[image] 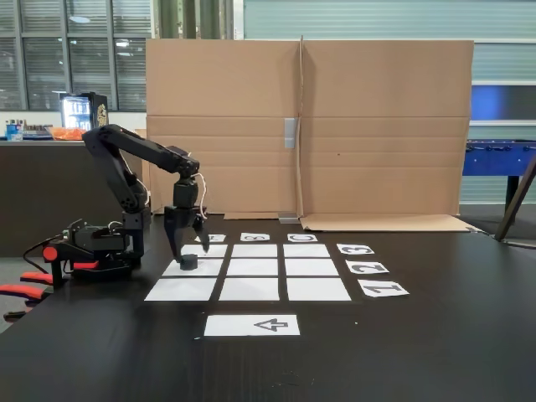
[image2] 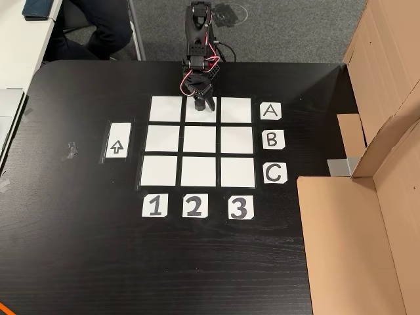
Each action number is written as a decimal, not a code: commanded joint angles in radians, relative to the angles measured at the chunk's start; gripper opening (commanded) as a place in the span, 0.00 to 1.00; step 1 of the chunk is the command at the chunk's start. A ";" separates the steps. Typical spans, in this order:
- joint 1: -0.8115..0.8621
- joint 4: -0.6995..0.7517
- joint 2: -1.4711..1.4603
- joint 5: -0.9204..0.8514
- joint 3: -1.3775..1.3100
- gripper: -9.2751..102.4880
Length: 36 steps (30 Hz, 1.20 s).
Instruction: Pick up a new token and place it in the grid on square A2.
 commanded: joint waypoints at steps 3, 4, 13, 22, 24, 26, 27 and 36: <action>0.006 0.069 0.115 0.005 -0.029 0.43; 0.006 0.083 0.133 0.006 -0.037 0.43; 0.037 0.100 0.247 0.120 -0.164 0.45; -0.006 0.130 0.103 0.351 -0.509 0.45; -0.018 0.135 0.032 0.399 -0.601 0.45; -0.031 0.137 -0.041 0.443 -0.695 0.45; -0.038 0.141 -0.078 0.463 -0.742 0.45; -0.135 0.132 -0.328 0.624 -1.071 0.45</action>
